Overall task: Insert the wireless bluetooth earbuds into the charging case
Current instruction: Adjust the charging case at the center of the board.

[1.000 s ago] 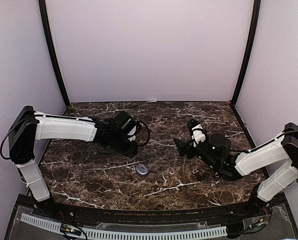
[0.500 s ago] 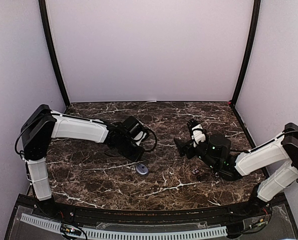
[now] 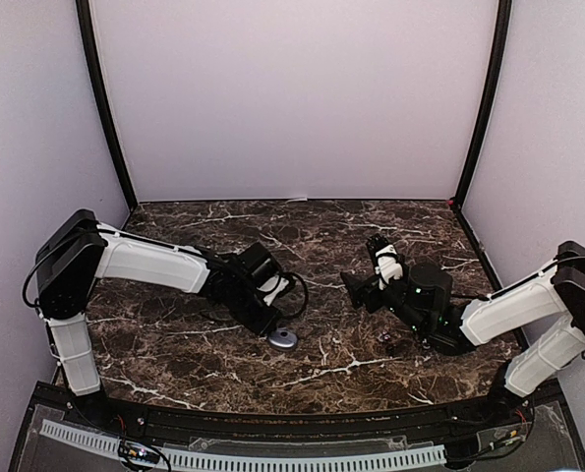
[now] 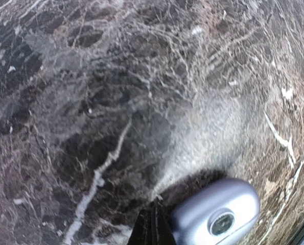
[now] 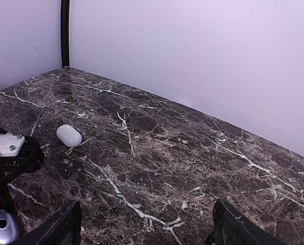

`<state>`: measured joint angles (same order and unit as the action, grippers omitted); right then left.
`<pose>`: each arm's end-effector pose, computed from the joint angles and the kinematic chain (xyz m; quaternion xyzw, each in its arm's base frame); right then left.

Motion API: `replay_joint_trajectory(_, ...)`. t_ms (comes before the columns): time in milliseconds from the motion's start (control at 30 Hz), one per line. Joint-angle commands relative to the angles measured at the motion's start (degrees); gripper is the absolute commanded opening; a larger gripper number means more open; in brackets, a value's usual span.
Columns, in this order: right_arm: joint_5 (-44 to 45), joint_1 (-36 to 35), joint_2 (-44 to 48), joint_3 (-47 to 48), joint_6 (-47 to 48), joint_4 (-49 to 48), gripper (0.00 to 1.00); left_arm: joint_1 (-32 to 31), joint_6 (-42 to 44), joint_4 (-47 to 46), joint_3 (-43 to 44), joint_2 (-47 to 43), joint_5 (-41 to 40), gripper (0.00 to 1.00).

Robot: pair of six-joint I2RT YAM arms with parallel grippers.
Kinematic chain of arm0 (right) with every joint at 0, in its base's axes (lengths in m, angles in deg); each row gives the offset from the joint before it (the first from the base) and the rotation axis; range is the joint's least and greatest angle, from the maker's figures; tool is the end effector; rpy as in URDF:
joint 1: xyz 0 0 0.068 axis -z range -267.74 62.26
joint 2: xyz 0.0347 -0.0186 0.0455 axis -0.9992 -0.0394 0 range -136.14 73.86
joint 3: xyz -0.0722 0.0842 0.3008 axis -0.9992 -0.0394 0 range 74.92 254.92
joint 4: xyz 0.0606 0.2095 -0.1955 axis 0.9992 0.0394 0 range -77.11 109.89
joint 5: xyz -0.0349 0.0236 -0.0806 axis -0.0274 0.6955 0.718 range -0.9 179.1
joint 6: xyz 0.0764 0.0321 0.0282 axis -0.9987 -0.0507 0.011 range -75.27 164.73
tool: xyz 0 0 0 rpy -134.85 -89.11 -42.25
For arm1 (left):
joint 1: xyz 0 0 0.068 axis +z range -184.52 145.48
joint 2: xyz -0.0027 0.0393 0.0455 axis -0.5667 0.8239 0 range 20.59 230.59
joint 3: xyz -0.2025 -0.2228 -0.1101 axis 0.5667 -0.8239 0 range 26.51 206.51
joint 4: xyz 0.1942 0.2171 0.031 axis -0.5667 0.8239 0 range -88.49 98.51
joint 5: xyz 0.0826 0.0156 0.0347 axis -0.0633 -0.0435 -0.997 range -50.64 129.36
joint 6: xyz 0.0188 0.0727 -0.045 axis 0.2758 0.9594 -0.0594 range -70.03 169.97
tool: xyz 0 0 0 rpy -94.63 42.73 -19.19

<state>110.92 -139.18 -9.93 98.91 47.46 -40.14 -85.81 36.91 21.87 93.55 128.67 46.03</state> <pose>0.2239 0.2345 0.1972 -0.2223 0.7109 0.1400 0.6524 0.2674 -0.3481 0.1410 0.3303 0.9093 -0.1791 0.1787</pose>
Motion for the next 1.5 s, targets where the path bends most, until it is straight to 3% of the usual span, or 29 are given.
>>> replay_joint_trajectory(0, -0.3, -0.2, -0.5, 1.5, 0.3, -1.3, 0.88, -0.4, 0.4, 3.1, -2.3, -4.1, -0.4, 0.00)
replay_joint_trajectory(333, -0.6, -0.2, -1.0, 1.7, 0.2, -1.3, 0.88, -2.4, 0.5, 2.7, -9.3, -10.5, 6.0, 0.00)
replay_joint_trajectory(967, -0.6, -0.4, -0.8, 1.8, 0.4, -1.2, 0.88, -4.9, -0.5, 2.7, -12.4, -13.8, 12.3, 0.04)
replay_joint_trajectory(1067, -0.5, -0.4, -0.8, 1.6, 0.4, -1.2, 0.88, -5.0, -0.8, 2.9, -12.3, -14.0, 10.5, 0.04)
replay_joint_trajectory(1233, -0.4, -0.5, -0.5, 1.5, 0.5, -1.2, 0.88, -4.8, -3.6, 3.4, -10.5, -14.9, -2.0, 0.04)
replay_joint_trajectory(1467, -0.5, -0.5, -0.4, 1.5, 0.5, -1.2, 0.88, -2.9, -2.4, 0.2, -2.4, -9.4, -3.5, 0.02)
